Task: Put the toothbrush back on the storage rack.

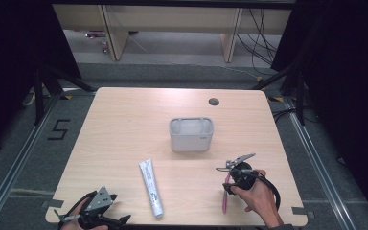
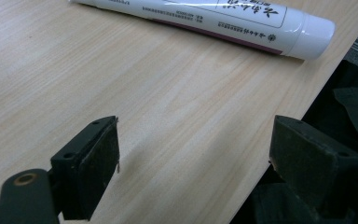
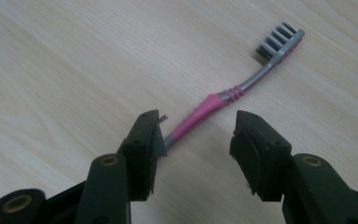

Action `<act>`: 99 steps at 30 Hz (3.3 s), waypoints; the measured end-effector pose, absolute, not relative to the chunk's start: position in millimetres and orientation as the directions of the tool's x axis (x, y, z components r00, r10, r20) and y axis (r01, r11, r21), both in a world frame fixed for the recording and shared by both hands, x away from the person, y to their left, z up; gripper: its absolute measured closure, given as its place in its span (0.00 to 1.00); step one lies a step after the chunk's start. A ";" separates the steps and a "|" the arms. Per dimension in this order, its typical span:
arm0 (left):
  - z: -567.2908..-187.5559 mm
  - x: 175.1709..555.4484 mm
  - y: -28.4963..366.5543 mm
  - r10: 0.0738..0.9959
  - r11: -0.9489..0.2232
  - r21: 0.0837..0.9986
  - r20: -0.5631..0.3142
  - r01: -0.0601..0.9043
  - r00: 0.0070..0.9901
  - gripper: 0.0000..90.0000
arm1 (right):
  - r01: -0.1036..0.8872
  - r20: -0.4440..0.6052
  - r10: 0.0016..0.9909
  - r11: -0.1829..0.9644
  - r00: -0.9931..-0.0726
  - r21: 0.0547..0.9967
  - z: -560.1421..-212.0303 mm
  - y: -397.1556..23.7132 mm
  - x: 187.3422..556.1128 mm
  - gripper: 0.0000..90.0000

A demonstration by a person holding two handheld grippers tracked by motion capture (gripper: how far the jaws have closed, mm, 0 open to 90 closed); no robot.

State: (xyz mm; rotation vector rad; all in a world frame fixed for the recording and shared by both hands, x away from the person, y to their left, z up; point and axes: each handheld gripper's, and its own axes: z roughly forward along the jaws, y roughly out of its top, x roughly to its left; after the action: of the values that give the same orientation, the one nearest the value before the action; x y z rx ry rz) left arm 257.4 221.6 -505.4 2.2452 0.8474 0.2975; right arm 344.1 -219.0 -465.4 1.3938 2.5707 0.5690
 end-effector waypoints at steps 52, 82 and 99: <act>-504.7 256.4 220.9 0.651 -0.518 0.703 -0.044 0.486 0.758 0.17 | 0.777 0.023 0.778 0.625 -0.628 0.077 -473.4 -214.6 383.6 0.88; -504.9 256.8 221.5 0.652 -0.513 0.705 -0.050 0.490 0.756 0.17 | 0.776 0.018 0.777 0.627 -0.629 0.063 -467.9 -217.6 389.8 0.92; -504.8 256.6 221.5 0.651 -0.515 0.705 -0.048 0.488 0.757 0.17 | 0.768 0.067 0.785 0.580 -0.616 0.273 -432.7 -230.6 387.7 0.92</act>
State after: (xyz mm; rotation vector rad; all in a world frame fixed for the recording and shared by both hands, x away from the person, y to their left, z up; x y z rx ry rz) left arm 256.6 221.5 -504.8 2.2195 0.8482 0.2879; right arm 387.7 -230.6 -432.7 1.3473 2.7377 0.4271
